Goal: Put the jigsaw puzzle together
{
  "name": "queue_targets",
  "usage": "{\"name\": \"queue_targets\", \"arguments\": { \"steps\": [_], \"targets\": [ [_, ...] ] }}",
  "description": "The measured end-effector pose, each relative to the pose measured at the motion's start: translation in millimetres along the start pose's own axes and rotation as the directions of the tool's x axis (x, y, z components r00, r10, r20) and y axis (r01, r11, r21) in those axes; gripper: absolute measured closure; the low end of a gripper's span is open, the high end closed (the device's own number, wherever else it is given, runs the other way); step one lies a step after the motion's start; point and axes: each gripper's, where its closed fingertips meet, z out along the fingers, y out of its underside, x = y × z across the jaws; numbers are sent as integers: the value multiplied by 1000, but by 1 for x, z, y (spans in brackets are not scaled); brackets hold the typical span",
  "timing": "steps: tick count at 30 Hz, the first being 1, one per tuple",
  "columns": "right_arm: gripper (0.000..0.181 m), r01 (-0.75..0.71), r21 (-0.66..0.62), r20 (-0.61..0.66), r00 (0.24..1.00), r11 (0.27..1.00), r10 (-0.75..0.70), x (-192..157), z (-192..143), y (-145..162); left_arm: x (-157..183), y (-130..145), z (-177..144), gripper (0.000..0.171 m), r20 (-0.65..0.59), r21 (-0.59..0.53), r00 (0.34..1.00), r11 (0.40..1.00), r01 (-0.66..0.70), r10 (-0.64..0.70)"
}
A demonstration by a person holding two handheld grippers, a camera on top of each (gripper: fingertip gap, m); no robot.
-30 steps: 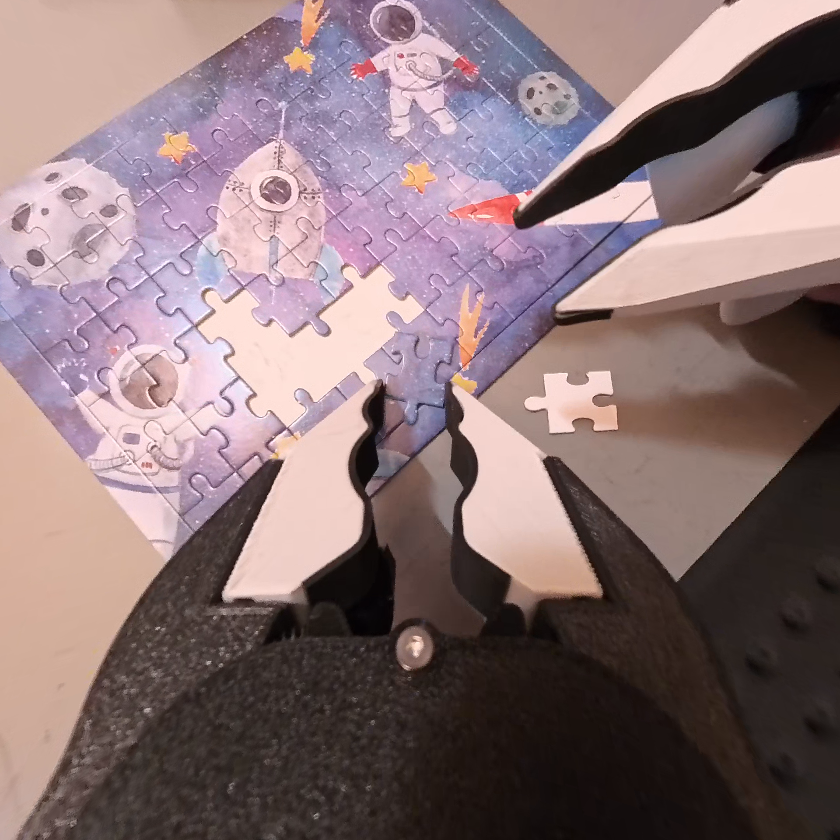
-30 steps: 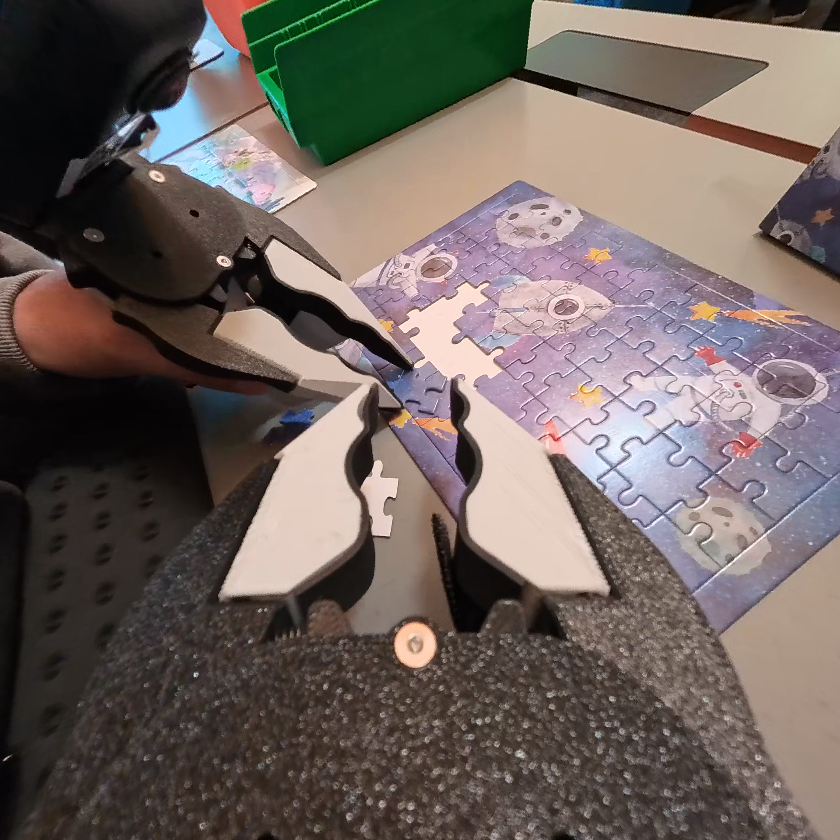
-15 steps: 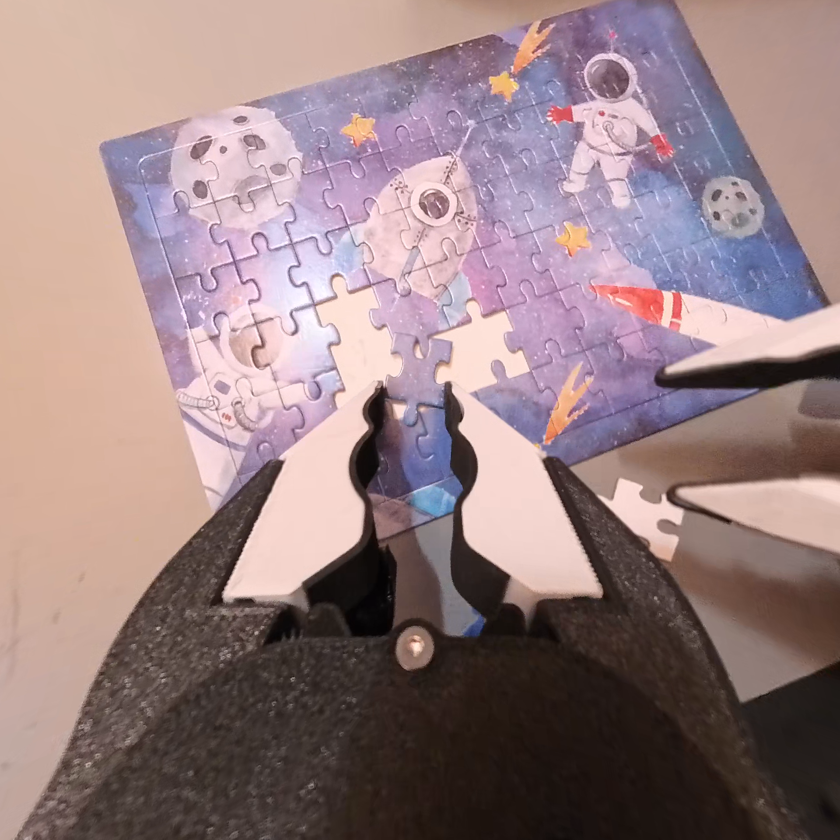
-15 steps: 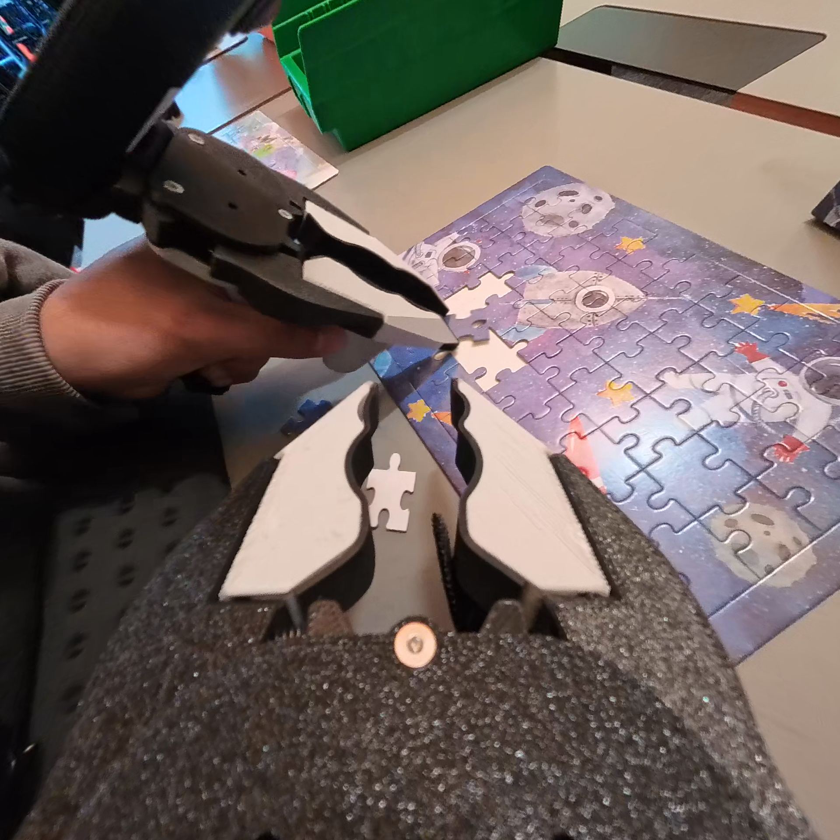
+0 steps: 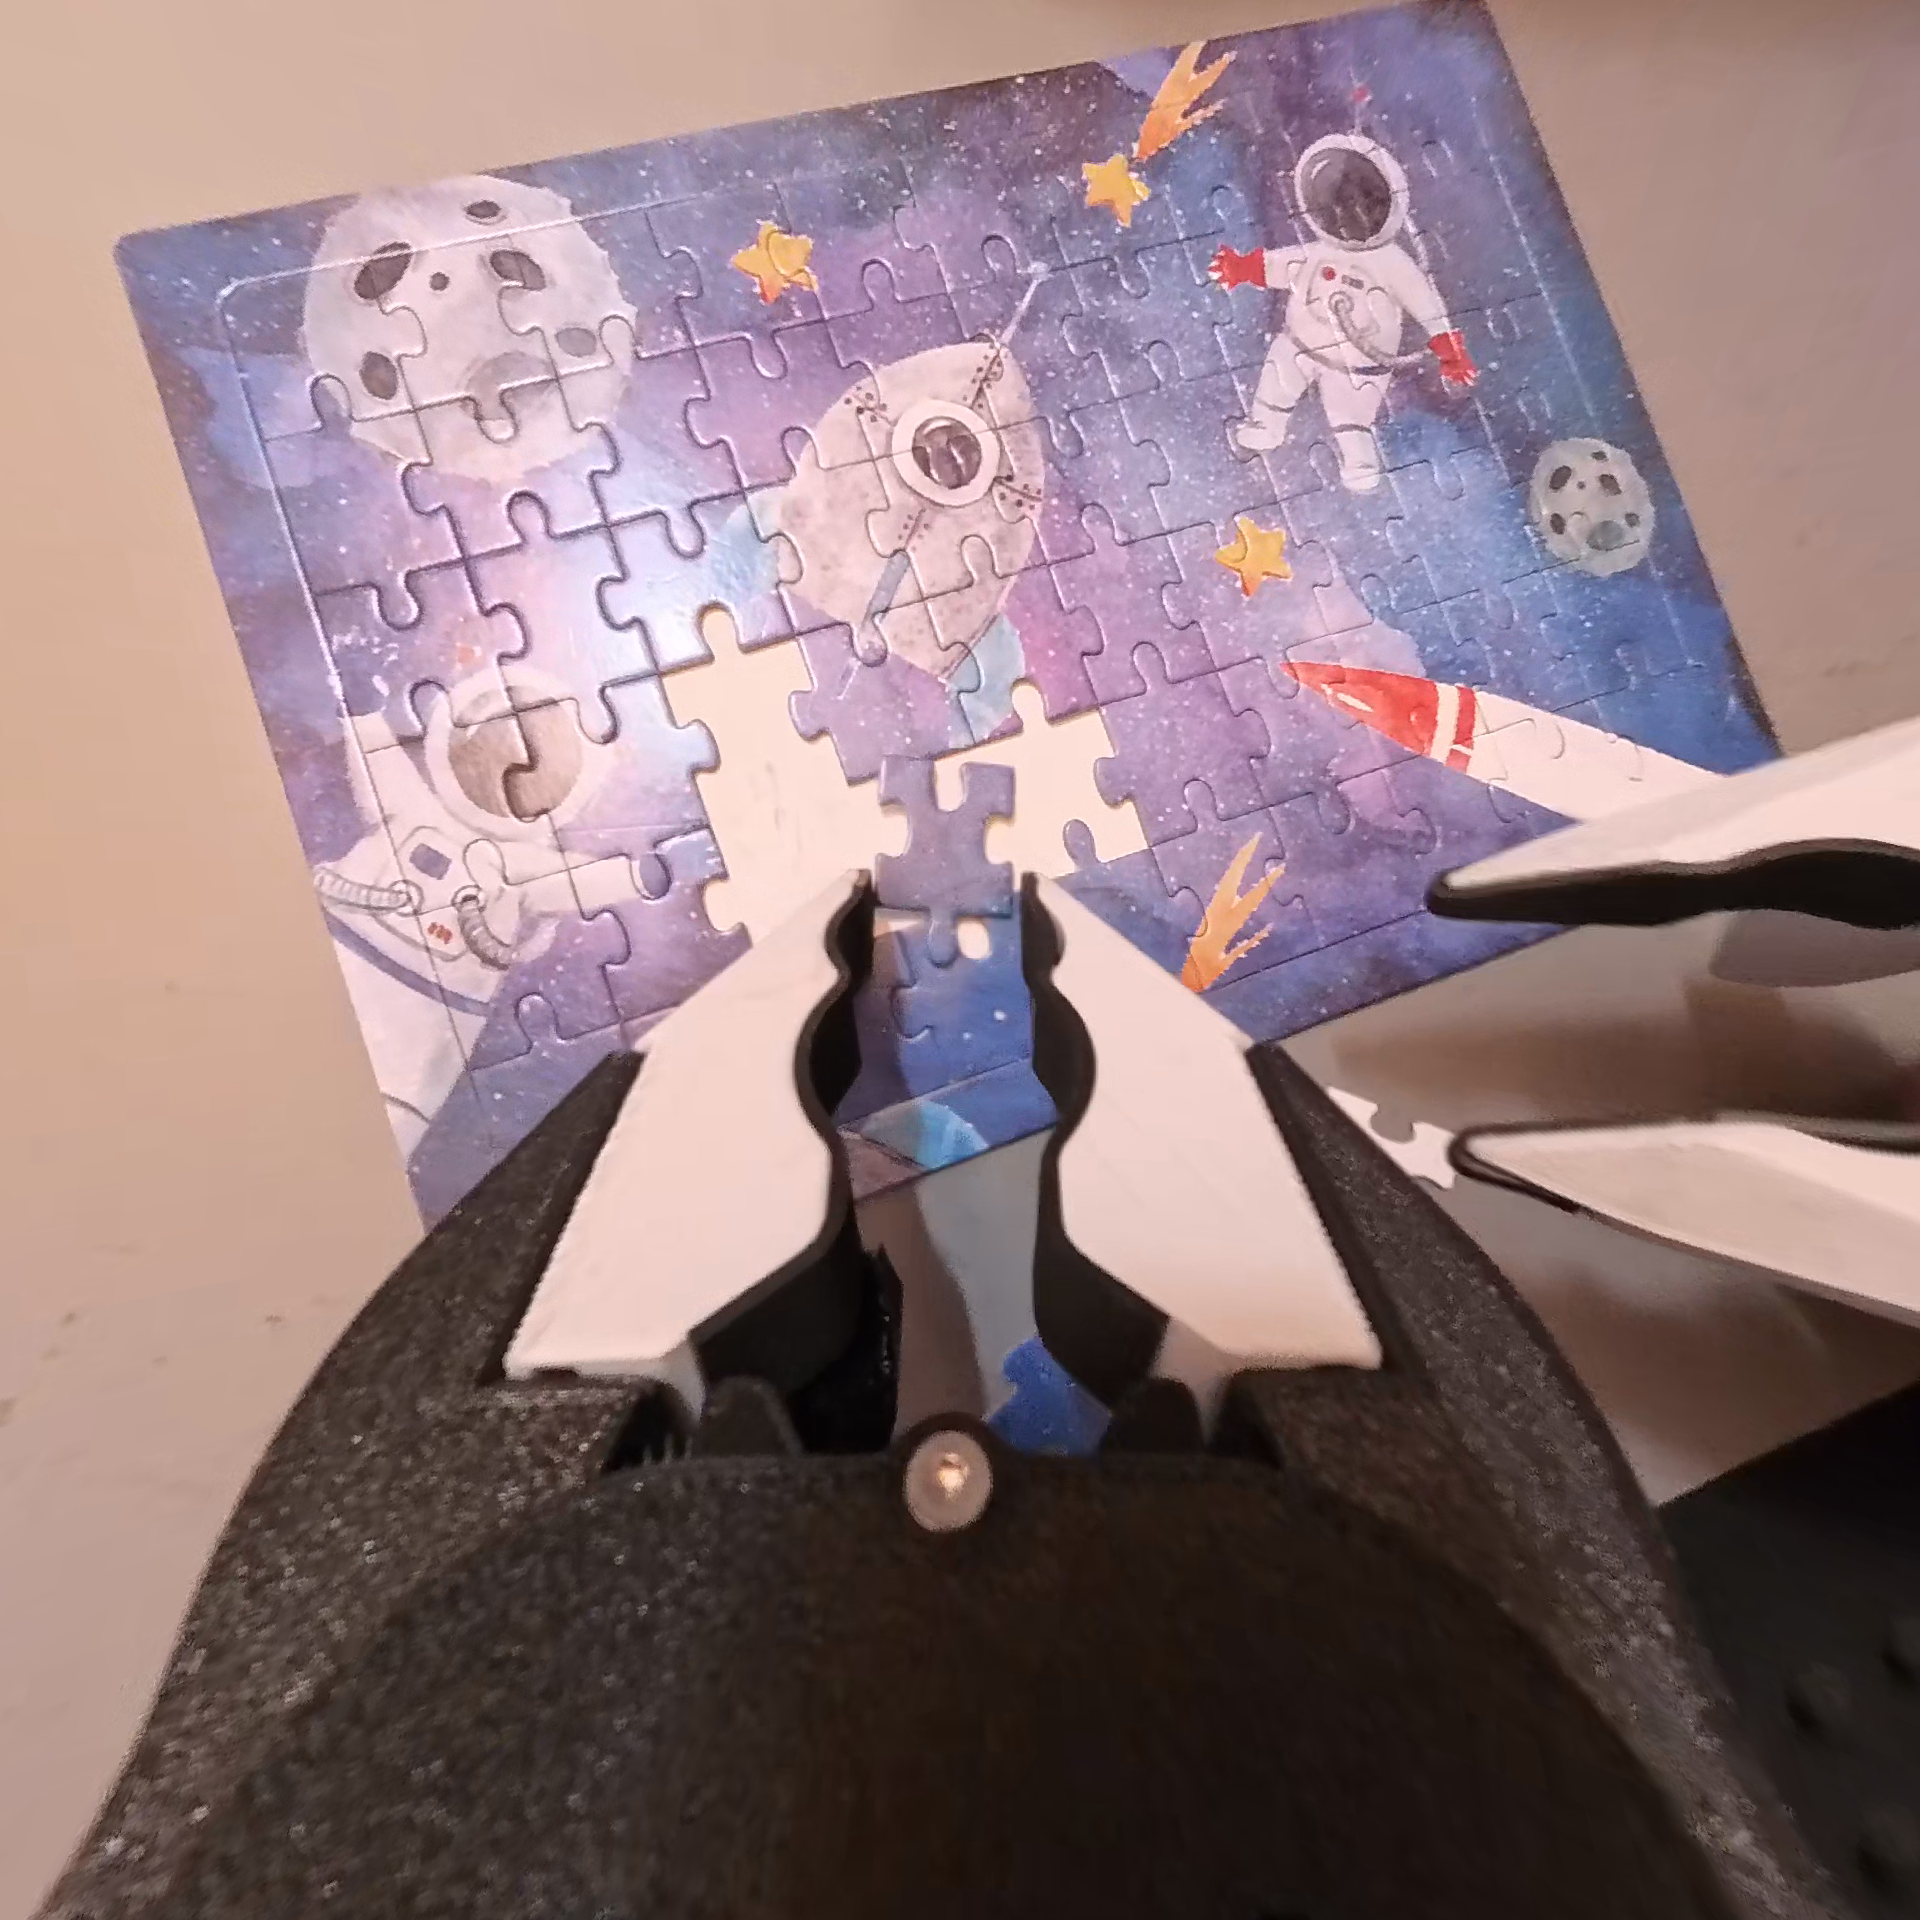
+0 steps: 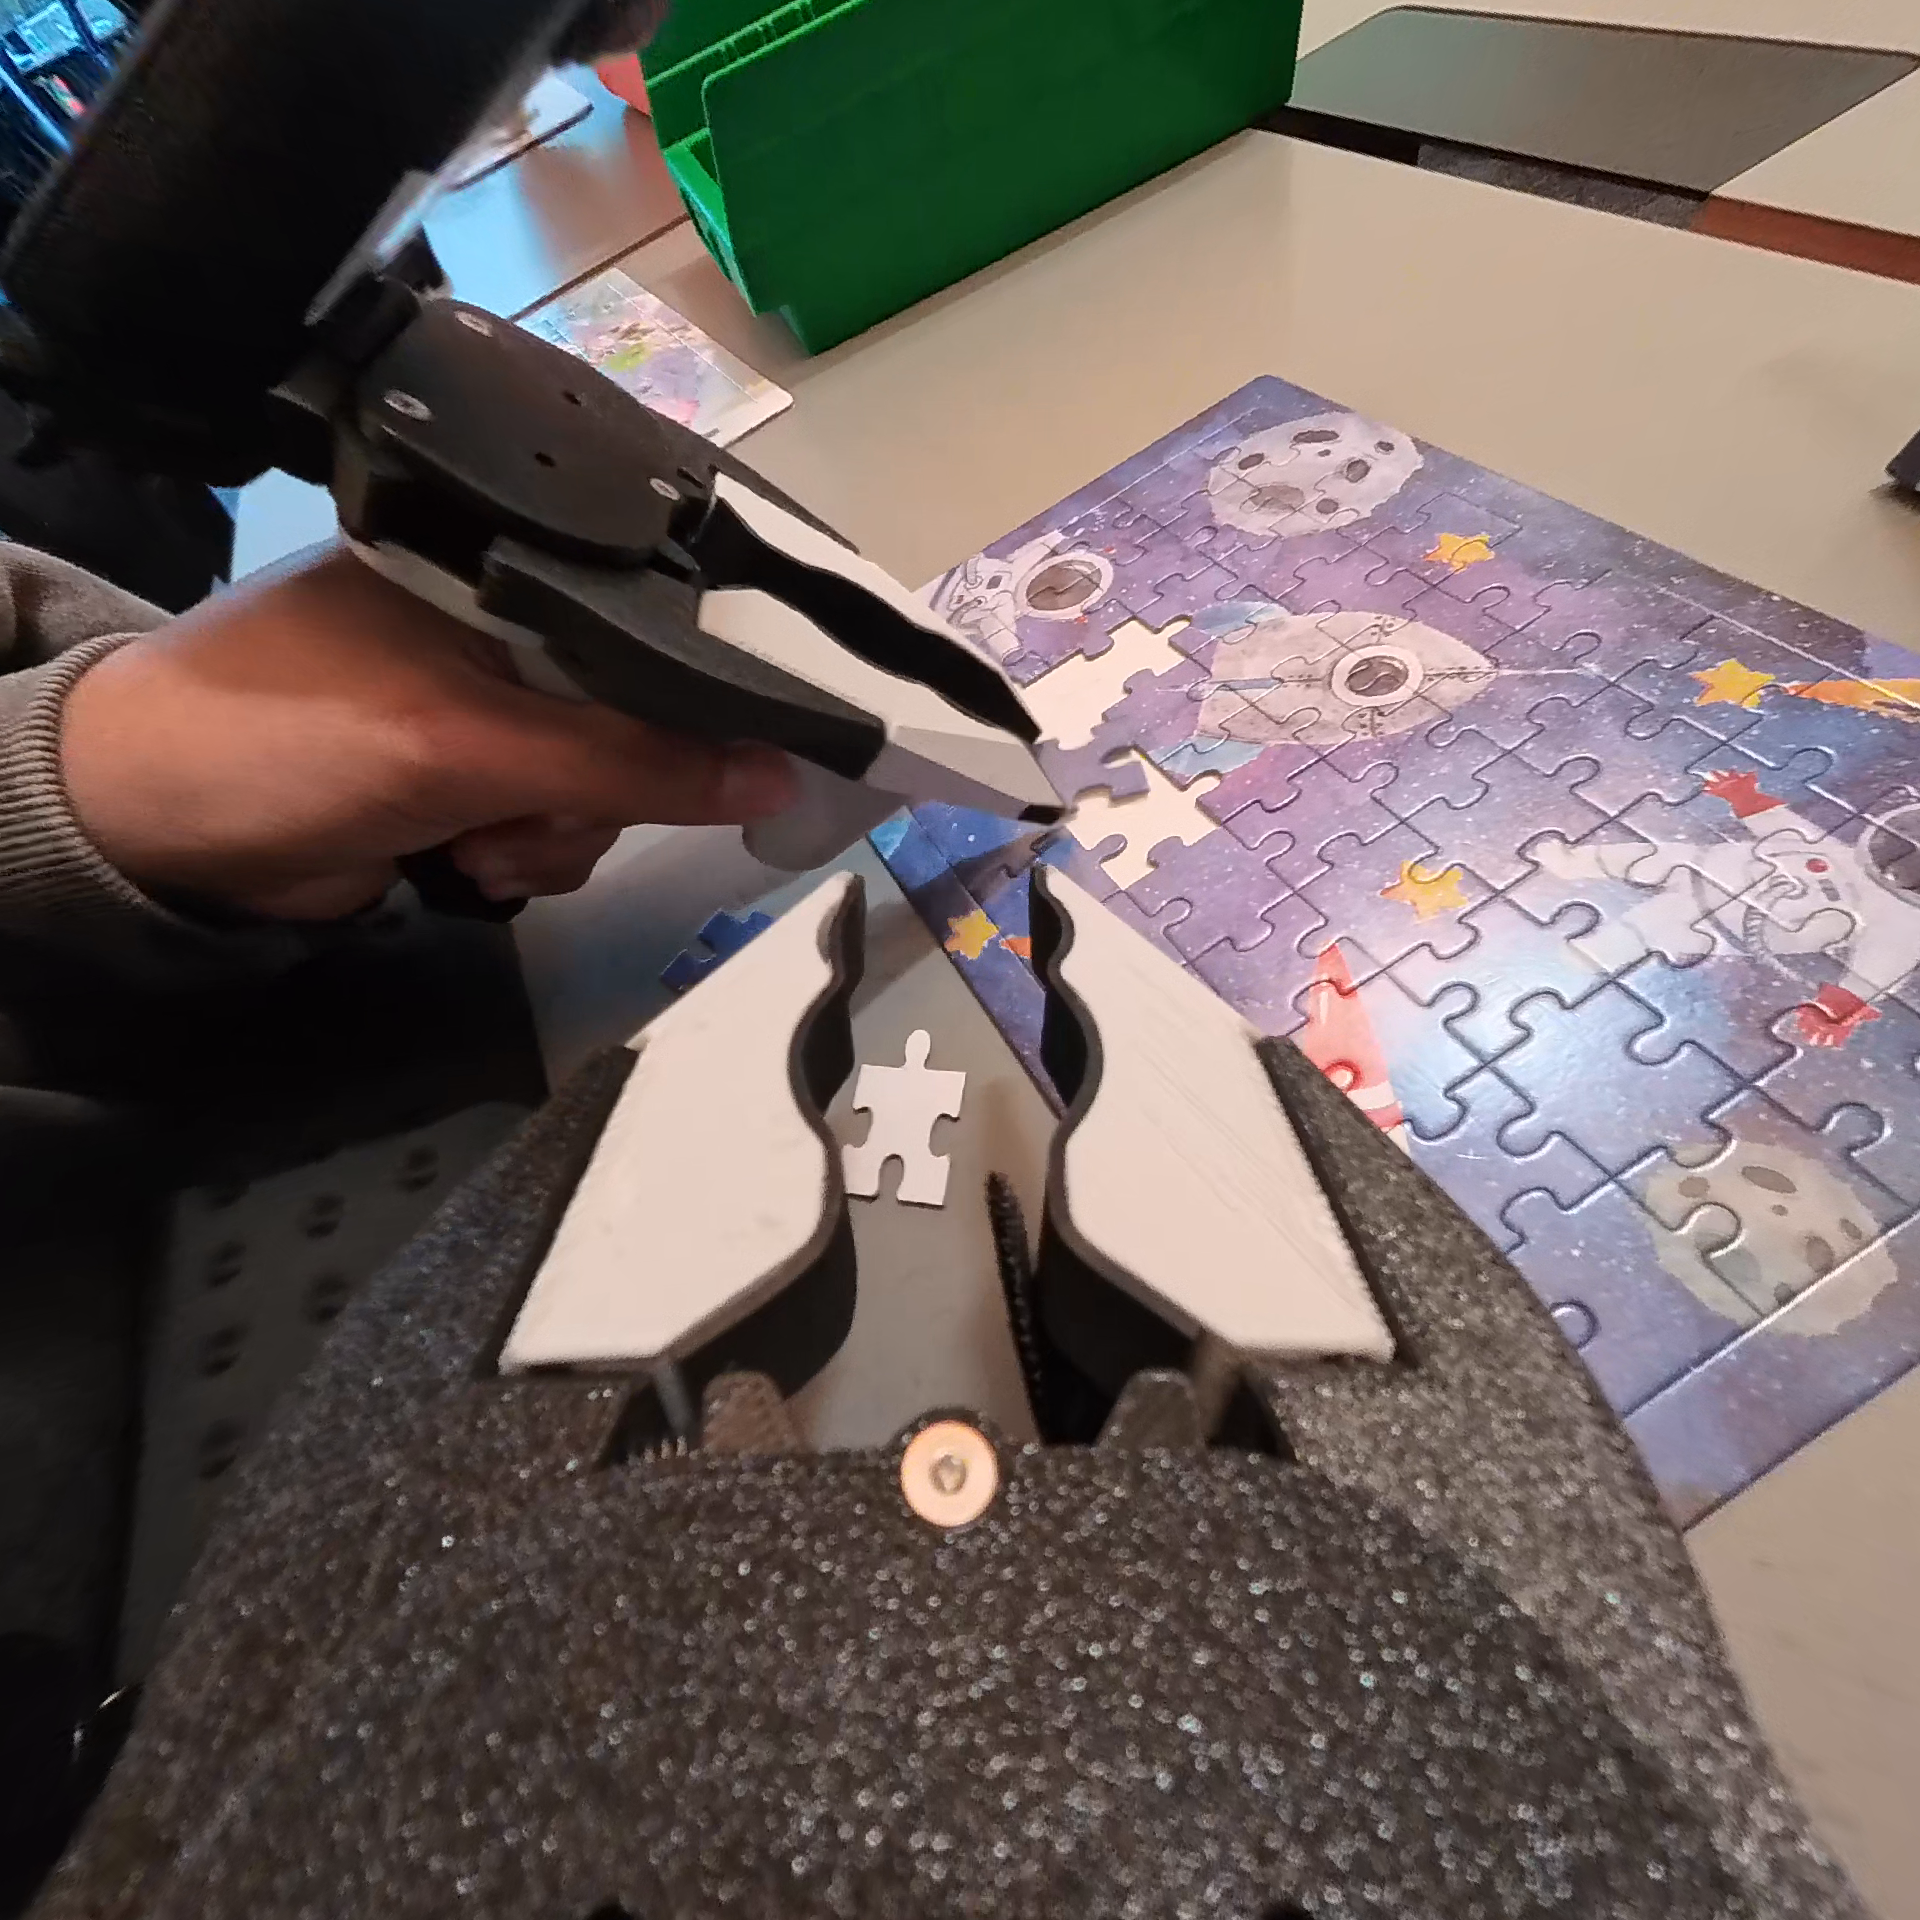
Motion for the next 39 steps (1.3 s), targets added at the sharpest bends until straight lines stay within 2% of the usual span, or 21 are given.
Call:
{"name": "queue_targets", "arguments": {
  "steps": [6,9,12,16,24,32,34,37,39],
  "targets": [
    [149,39,-83,-28,999,996,-42,3,12,11,-3,6,-5,143,-57,-14,998,1000,10,-11],
    [141,48,-123,26,999,991,-45,-6,28,9,-4,-4,-10,144,-146,52,989,999,0,7],
    [129,102,-197,-30,993,975,-110,10,43,6,-12,-10,-8,165,-225,60,972,997,-54,66],
    [117,94,-296,6,995,950,-96,17,61,16,-18,-4,0,169,-294,18,950,994,-108,108],
    [115,152,-301,7,988,941,-157,17,71,16,-7,3,-3,171,-390,37,912,992,-125,129],
    [124,169,-296,-12,983,940,-181,20,70,13,-14,3,-1,171,-356,42,922,989,-145,150],
    [131,181,-277,-36,979,944,-198,24,68,8,-14,3,-2,171,-359,45,922,989,-141,147],
    [152,182,-264,-14,981,947,-193,21,66,4,-10,-2,-6,171,-373,70,915,988,-137,153],
    [167,185,-270,-58,976,945,-208,28,67,1,-7,-6,-7,171,-378,84,912,987,-139,160]
  ]
}}
